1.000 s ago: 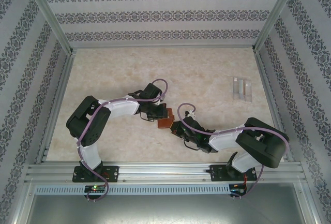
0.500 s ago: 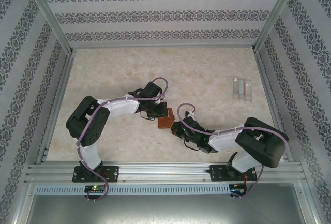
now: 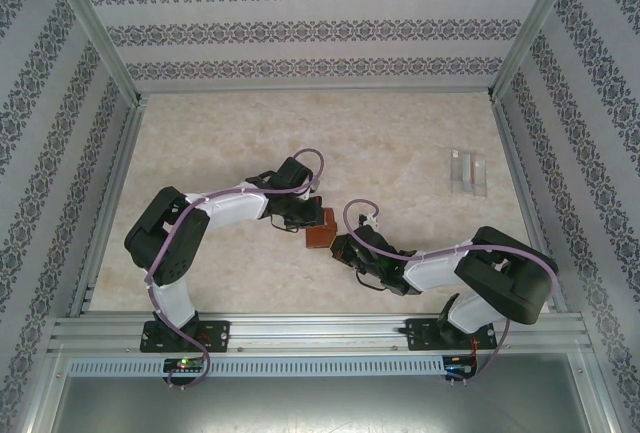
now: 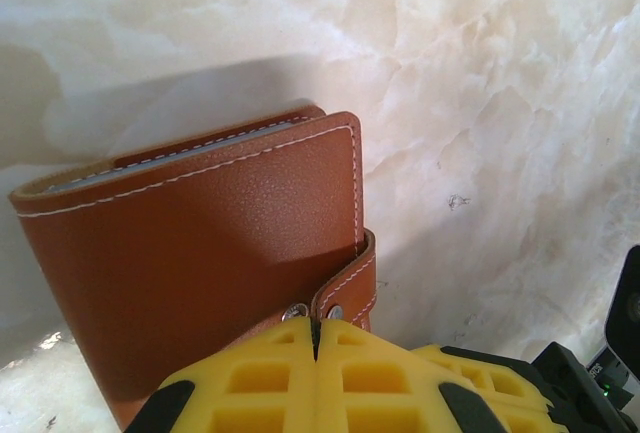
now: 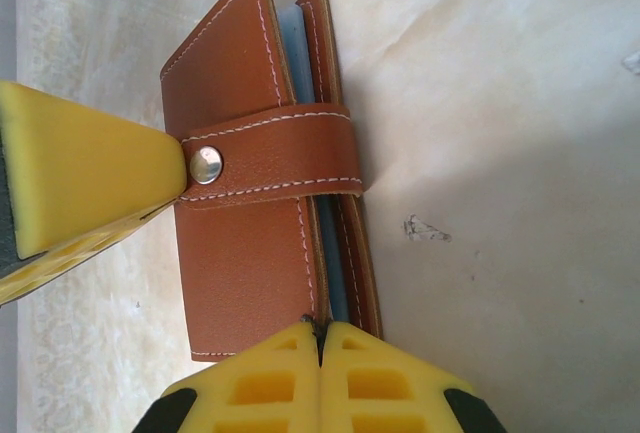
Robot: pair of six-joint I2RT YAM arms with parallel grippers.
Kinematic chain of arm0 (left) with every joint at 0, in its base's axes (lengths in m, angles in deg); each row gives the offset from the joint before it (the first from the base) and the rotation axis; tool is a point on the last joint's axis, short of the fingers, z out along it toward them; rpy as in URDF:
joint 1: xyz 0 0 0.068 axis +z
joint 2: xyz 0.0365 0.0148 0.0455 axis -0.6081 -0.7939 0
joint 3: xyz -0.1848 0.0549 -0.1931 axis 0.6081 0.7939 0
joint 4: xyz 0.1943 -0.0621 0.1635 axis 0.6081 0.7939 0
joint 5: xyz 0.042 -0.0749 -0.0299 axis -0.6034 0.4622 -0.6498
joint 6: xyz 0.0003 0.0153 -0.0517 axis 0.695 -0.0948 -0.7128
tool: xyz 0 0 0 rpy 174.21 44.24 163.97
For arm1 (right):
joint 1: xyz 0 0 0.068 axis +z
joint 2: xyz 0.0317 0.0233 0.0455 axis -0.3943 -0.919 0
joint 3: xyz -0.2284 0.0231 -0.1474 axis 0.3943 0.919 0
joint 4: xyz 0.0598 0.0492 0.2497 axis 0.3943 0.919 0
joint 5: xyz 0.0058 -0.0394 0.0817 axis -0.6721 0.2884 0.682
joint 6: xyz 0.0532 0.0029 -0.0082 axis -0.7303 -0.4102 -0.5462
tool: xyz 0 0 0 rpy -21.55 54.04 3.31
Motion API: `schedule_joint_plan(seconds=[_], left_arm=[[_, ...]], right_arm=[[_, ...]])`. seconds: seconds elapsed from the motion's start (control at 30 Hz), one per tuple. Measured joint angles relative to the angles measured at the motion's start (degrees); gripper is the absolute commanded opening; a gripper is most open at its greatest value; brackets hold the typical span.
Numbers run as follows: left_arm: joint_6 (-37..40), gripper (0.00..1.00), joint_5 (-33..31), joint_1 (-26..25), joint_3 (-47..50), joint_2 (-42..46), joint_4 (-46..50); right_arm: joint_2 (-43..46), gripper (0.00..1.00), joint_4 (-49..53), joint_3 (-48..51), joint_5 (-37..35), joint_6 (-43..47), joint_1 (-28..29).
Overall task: Put the credit cards into the card holder
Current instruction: Close the button on the card holder.
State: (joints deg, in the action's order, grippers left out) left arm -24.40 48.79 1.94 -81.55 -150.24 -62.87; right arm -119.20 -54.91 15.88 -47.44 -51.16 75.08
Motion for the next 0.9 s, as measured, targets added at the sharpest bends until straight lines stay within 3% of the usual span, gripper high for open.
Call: schedule_joint_plan(seconds=[0.77, 0.9], left_arm=[[-0.4, 0.0, 0.3, 0.3, 1.9, -1.2, -2.2], [-0.4, 0.0, 0.5, 0.3, 1.8, -1.3, -2.2]], right_arm=[[0.0, 0.0, 0.5, 0.0, 0.0, -0.1, 0.0], [0.6, 0.11, 1.2, -0.1, 0.0, 0.1, 0.0]])
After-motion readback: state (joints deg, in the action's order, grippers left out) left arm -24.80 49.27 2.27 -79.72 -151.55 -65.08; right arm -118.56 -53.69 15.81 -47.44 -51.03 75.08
